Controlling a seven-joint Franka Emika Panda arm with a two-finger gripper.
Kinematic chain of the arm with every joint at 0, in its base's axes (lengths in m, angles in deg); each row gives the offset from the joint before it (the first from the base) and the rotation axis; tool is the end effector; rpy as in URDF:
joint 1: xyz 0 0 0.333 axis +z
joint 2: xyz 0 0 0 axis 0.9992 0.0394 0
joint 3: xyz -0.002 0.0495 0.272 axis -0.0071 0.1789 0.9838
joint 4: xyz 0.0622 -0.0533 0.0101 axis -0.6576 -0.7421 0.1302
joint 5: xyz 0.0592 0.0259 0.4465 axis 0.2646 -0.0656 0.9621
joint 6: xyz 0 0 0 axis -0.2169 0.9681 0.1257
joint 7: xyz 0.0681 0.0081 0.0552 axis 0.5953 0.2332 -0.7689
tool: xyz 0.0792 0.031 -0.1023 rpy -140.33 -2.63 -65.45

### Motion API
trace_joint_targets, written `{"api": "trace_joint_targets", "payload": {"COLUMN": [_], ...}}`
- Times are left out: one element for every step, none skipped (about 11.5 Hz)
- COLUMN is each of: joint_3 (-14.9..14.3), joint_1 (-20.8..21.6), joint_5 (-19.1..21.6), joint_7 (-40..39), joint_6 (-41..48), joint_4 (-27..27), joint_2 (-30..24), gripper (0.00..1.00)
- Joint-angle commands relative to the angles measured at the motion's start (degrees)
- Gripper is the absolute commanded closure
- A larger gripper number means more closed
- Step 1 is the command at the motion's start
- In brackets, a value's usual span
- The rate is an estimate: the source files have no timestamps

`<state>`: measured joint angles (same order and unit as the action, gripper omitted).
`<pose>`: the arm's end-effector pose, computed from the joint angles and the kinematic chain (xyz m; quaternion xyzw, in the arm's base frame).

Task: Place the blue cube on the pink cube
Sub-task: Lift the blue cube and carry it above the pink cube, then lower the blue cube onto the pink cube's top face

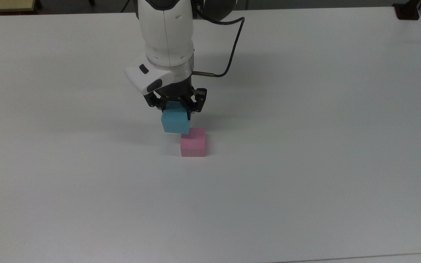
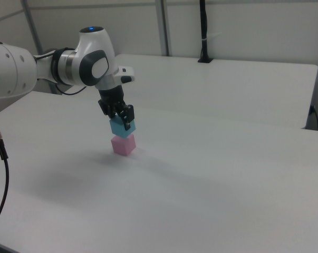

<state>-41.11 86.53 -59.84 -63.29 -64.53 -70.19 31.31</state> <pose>0.7170 0.0442 0.3468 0.9974 -0.0502 0.0508 0.0065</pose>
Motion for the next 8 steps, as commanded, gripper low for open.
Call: {"api": "trace_joint_targets", "payload": {"joint_3": [-0.5,-0.5,-0.5,-0.5,-0.5,-0.5,-0.5,-0.5], "joint_1": [1.9,2.2,2.5,2.6,3.0,3.2,3.9,4.0], "joint_5": [-1.8,-3.1,-3.2,-3.2,-3.2,-3.2,-3.3,-3.2], "joint_7": [1.3,1.3,1.4,1.3,1.4,1.4,1.4,1.6], "joint_6": [-1.1,-1.2,-1.2,-1.3,-1.3,-1.3,-1.3,-2.9], "joint_4": [3.6,3.6,3.6,3.6,3.7,3.7,3.7,3.7], "joint_2": [3.3,3.6,4.3,4.8,5.1,5.1,5.5,5.9], "gripper": [0.46,0.45,0.45,0.44,0.44,0.43,0.43,0.42]}}
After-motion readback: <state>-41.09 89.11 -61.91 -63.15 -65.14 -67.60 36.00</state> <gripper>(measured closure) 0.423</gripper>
